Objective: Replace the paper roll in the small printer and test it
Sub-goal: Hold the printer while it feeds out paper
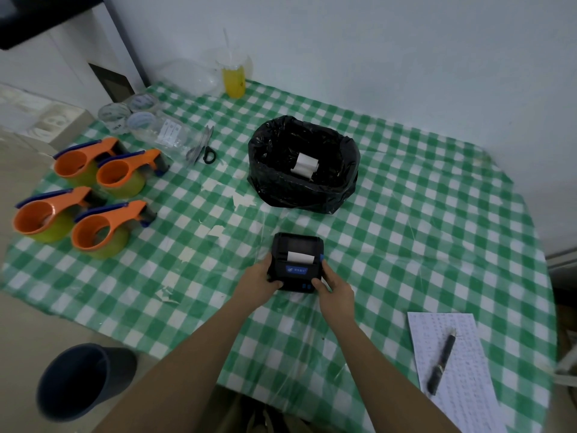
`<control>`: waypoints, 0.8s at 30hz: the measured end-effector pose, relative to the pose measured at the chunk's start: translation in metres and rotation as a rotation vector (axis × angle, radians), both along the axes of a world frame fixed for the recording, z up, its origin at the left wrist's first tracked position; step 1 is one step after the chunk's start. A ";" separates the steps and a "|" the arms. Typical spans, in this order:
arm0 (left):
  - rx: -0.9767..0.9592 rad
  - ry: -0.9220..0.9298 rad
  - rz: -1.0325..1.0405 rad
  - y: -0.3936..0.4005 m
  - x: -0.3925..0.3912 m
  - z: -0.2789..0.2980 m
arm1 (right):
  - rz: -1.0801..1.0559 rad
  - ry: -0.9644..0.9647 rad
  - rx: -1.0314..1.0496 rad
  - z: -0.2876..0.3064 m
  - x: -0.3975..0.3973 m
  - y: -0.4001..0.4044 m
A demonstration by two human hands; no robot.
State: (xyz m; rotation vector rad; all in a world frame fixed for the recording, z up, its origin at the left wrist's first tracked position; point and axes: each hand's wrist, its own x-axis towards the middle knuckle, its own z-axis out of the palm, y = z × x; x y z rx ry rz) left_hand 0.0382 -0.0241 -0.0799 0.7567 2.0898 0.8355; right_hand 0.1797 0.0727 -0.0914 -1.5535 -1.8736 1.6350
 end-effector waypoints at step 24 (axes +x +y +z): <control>0.029 -0.125 0.053 -0.002 0.001 0.003 | -0.005 0.041 -0.071 0.004 0.003 0.005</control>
